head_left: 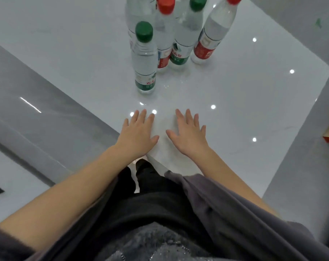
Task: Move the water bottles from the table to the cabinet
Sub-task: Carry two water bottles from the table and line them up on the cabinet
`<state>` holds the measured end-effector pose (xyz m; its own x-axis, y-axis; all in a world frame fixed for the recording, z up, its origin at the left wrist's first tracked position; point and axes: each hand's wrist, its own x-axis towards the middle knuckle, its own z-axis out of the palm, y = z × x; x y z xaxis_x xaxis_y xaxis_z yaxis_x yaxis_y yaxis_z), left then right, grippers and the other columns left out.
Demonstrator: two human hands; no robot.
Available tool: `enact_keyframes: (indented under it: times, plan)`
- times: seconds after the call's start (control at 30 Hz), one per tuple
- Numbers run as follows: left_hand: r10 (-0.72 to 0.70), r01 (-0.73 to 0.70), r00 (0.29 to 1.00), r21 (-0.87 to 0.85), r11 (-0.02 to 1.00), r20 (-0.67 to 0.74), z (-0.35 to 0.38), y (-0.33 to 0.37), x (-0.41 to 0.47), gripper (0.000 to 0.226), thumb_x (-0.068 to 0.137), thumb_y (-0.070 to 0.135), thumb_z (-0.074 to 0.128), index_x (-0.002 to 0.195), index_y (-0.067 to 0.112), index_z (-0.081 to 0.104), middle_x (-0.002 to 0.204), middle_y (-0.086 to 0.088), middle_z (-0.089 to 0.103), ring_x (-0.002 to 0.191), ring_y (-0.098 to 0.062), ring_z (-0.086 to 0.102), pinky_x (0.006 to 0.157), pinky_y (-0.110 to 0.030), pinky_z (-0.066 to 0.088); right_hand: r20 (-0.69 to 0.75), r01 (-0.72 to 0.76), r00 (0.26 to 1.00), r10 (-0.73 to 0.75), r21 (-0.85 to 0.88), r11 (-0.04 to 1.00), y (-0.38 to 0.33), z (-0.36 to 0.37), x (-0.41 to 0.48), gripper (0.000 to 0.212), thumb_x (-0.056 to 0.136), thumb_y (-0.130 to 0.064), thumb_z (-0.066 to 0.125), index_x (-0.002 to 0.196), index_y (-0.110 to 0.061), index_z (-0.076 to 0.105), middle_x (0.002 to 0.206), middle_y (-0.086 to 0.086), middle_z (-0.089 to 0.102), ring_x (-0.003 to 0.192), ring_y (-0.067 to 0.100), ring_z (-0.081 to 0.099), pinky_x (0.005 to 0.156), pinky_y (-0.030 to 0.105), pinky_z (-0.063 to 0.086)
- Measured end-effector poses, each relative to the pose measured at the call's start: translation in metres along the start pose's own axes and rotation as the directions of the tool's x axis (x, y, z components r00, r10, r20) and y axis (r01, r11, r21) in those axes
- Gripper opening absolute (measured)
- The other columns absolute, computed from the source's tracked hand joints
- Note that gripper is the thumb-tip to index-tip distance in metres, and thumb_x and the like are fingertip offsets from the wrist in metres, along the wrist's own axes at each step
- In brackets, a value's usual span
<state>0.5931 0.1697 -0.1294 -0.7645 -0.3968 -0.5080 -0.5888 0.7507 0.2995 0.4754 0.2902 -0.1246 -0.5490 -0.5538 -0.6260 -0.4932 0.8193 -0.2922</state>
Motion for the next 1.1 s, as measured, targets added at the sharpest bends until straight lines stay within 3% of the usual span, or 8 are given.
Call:
enact_keyframes:
  times: [0.23, 0.37, 0.53, 0.6, 0.73, 0.83, 0.97, 1.1]
  plan:
    - [-0.093, 0.004, 0.975, -0.404, 0.915, -0.201, -0.046, -0.057, 0.060, 0.097, 0.078, 0.042, 0.075, 0.150, 0.012, 0.018, 0.152, -0.006, 0.029, 0.136, -0.023, 0.035, 0.102, -0.039, 0.038, -0.087, -0.109, 0.987, 0.136, 0.260, 0.960, -0.041, -0.021, 0.045, 0.078, 0.097, -0.043, 0.052, 0.158, -0.026, 0.006, 0.166, 0.005, 0.000, 0.152, 0.026, -0.003, 0.120, 0.052, 0.007]
    - [0.050, -0.154, 0.980, -0.581, 0.799, -0.191, -0.078, -0.063, 0.111, 0.076, 0.070, 0.038, 0.081, 0.132, 0.011, 0.045, 0.128, -0.008, 0.052, 0.116, -0.022, 0.053, 0.093, -0.039, 0.049, -0.127, -0.193, 0.954, 0.272, 0.432, 0.881, -0.060, -0.025, 0.059, 0.078, 0.097, -0.041, 0.055, 0.157, -0.025, 0.008, 0.166, 0.004, 0.003, 0.153, 0.024, -0.001, 0.122, 0.050, 0.011]
    - [0.201, -0.247, 0.969, -0.602, 0.759, -0.144, -0.090, -0.073, 0.131, 0.073, 0.070, 0.035, 0.080, 0.134, 0.024, 0.046, 0.126, 0.009, 0.055, 0.112, -0.007, 0.053, 0.089, -0.027, 0.045, -0.153, -0.244, 0.907, 0.393, 0.569, 0.785, -0.082, -0.019, 0.067, 0.076, 0.097, -0.030, 0.058, 0.157, -0.020, 0.012, 0.165, 0.005, 0.012, 0.152, 0.021, 0.008, 0.122, 0.042, 0.015]
    - [0.242, -0.275, 0.961, -0.596, 0.754, -0.136, -0.093, -0.081, 0.134, 0.072, 0.070, 0.035, 0.081, 0.132, 0.027, 0.046, 0.125, 0.012, 0.057, 0.107, -0.004, 0.054, 0.085, -0.024, 0.044, -0.182, -0.241, 0.886, 0.426, 0.605, 0.759, -0.091, -0.015, 0.072, 0.075, 0.095, -0.024, 0.060, 0.156, -0.017, 0.017, 0.163, 0.004, 0.021, 0.150, 0.019, 0.019, 0.119, 0.030, 0.019]
    - [0.340, -0.354, 0.931, -0.561, 0.749, -0.134, -0.104, -0.101, 0.139, 0.069, 0.069, 0.040, 0.079, 0.129, 0.029, 0.046, 0.122, 0.012, 0.059, 0.105, -0.009, 0.057, 0.084, -0.029, 0.047, -0.308, -0.104, 0.787, 0.534, 0.787, 0.608, -0.115, -0.012, 0.090, 0.066, 0.090, -0.014, 0.068, 0.148, -0.017, 0.037, 0.150, 0.002, 0.045, 0.137, 0.015, 0.043, 0.112, 0.028, 0.035]
    - [0.351, -0.359, 0.929, -0.518, 0.776, -0.118, -0.111, -0.119, 0.142, 0.065, 0.068, 0.045, 0.076, 0.125, 0.029, 0.049, 0.116, 0.012, 0.060, 0.101, -0.012, 0.059, 0.080, -0.030, 0.047, -0.332, 0.007, 0.729, 0.598, 0.878, 0.478, -0.132, -0.016, 0.116, 0.069, 0.084, -0.017, 0.077, 0.143, -0.020, 0.041, 0.140, -0.002, 0.054, 0.128, 0.009, 0.051, 0.103, 0.029, 0.045]
    - [0.374, -0.396, 0.916, -0.481, 0.782, -0.147, -0.116, -0.144, 0.149, 0.062, 0.068, 0.041, 0.079, 0.120, 0.024, 0.051, 0.110, 0.010, 0.059, 0.097, -0.013, 0.058, 0.075, -0.028, 0.042, -0.341, 0.078, 0.654, 0.676, 0.918, 0.388, -0.147, -0.026, 0.151, 0.062, 0.072, -0.026, 0.086, 0.121, -0.029, 0.048, 0.108, -0.027, 0.057, 0.092, -0.024, 0.054, 0.076, -0.001, 0.042]
    - [0.383, -0.398, 0.914, -0.490, 0.775, -0.136, -0.121, -0.159, 0.151, 0.063, 0.067, 0.041, 0.080, 0.121, 0.027, 0.050, 0.111, 0.014, 0.058, 0.096, -0.008, 0.056, 0.076, -0.026, 0.042, -0.338, 0.115, 0.571, 0.748, 0.935, 0.335, -0.156, -0.031, 0.171, 0.061, 0.065, -0.029, 0.089, 0.110, -0.028, 0.046, 0.098, -0.022, 0.062, 0.083, -0.016, 0.060, 0.065, 0.000, 0.043]
